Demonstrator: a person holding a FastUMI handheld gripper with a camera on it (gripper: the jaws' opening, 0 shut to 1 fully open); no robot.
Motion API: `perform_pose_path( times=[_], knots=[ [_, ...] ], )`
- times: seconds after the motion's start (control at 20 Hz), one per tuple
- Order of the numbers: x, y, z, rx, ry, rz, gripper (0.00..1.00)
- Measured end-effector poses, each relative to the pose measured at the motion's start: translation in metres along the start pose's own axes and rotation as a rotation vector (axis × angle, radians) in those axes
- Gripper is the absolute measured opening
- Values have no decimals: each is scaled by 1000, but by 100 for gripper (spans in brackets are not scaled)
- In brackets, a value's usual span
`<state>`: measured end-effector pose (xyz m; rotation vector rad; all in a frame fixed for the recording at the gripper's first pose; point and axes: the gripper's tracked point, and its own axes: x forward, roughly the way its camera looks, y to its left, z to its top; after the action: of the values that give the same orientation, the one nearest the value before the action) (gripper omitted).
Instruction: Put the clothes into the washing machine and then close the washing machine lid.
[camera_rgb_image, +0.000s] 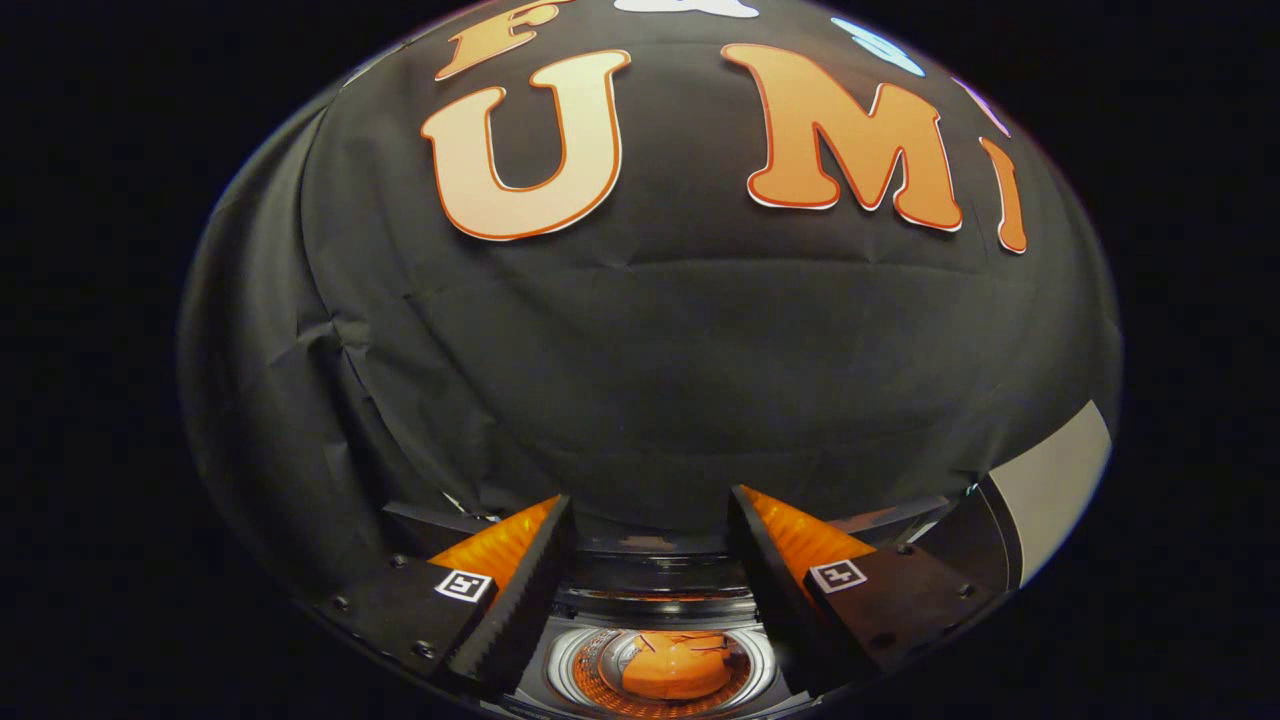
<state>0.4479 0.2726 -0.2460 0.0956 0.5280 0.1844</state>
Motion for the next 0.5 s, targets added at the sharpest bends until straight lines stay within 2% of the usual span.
perform_pose_path(
  times=[0.5],
  knots=[
    [-36,6,-21,-43,-62,-5,99]
  ],
)
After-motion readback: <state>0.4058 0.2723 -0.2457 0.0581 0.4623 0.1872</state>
